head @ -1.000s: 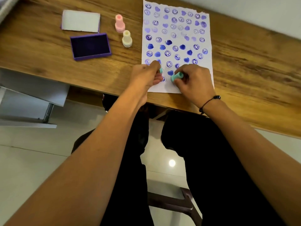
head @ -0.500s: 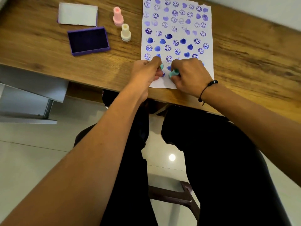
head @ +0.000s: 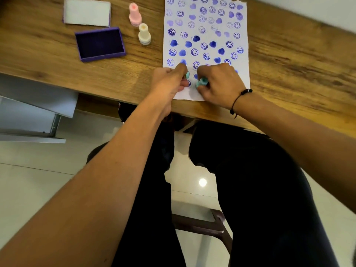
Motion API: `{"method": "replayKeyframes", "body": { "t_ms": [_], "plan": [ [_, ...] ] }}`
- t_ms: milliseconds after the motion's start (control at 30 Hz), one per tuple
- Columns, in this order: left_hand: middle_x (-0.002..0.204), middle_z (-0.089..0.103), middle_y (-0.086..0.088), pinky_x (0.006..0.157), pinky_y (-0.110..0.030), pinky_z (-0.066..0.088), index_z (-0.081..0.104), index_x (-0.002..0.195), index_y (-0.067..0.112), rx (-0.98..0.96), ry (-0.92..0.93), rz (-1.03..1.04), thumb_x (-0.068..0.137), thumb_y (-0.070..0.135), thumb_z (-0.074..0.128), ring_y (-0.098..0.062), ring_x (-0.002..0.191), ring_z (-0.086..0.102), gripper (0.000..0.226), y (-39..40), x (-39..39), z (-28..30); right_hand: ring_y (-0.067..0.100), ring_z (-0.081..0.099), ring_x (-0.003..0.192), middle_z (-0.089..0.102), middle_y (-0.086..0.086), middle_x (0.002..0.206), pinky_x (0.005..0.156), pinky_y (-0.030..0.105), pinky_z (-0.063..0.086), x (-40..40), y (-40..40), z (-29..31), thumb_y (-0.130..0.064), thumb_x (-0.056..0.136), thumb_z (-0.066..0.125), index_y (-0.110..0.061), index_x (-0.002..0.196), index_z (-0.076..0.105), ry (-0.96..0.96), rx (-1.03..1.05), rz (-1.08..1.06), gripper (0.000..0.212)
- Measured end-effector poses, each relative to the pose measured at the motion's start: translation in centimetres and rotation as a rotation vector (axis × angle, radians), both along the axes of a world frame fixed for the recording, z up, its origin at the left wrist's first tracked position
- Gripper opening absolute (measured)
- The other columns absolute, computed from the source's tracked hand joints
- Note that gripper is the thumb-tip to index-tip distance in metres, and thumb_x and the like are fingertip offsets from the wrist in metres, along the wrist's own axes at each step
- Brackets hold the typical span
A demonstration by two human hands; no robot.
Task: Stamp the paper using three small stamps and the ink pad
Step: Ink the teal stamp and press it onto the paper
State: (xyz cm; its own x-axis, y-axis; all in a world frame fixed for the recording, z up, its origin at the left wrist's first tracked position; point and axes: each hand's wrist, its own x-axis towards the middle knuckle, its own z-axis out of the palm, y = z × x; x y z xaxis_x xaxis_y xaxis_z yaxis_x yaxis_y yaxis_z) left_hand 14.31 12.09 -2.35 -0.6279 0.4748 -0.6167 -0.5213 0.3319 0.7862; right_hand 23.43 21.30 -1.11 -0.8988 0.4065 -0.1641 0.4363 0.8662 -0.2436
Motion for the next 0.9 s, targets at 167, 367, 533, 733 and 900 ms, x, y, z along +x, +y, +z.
{"method": "replayKeyframes", "body": {
  "t_ms": [167,367,533,733,900],
  "plan": [
    [0.068,0.063,-0.003,0.074,-0.026,0.054,0.059,0.069,0.010,-0.018,-0.003,-0.009,0.083,0.019,0.055,-0.014,0.065,0.064,0.017,0.1,0.1,0.3,0.038,0.055,0.077,0.064,0.023,0.086,0.069,0.044,0.049,-0.1,0.0,0.5,-0.014,0.083,0.050,-0.004,0.095,0.056,-0.050,0.012,0.009,0.017],
    [0.070,0.062,-0.005,0.075,-0.026,0.053,0.058,0.069,0.009,-0.014,-0.022,-0.007,0.084,0.018,0.055,-0.016,0.065,0.062,0.017,-0.1,0.2,0.5,0.037,0.058,0.092,0.066,0.022,0.101,0.069,0.033,0.040,0.3,0.4,1.3,-0.019,0.086,0.054,-0.005,0.105,0.058,-0.038,-0.017,-0.055,0.024],
    [0.066,0.062,-0.007,0.060,-0.021,0.051,0.058,0.066,0.007,0.037,-0.027,0.040,0.081,0.016,0.058,-0.016,0.059,0.059,0.017,-0.3,-0.5,1.6,0.009,0.056,0.059,0.066,0.013,0.085,0.056,0.024,0.045,1.5,1.7,4.6,-0.019,0.078,0.067,-0.002,0.091,0.064,0.335,-0.340,-0.363,0.022],
    [0.069,0.062,-0.009,0.059,-0.022,0.051,0.060,0.066,0.006,0.065,-0.022,0.037,0.081,0.013,0.057,-0.018,0.059,0.059,0.017,-0.4,0.2,2.4,-0.002,0.049,0.037,0.063,0.004,0.068,0.043,0.022,0.044,2.0,1.4,5.5,-0.014,0.078,0.066,-0.004,0.090,0.063,0.383,-0.501,-0.479,0.016],
    [0.070,0.062,-0.010,0.061,-0.023,0.051,0.060,0.068,0.005,0.068,-0.025,0.029,0.082,0.015,0.057,-0.018,0.061,0.060,0.017,-0.6,0.1,2.5,-0.003,0.050,0.036,0.060,-0.003,0.062,0.038,0.016,0.042,2.1,1.4,5.0,-0.013,0.077,0.067,-0.001,0.091,0.064,0.399,-0.533,-0.490,0.018]
  ]
}}
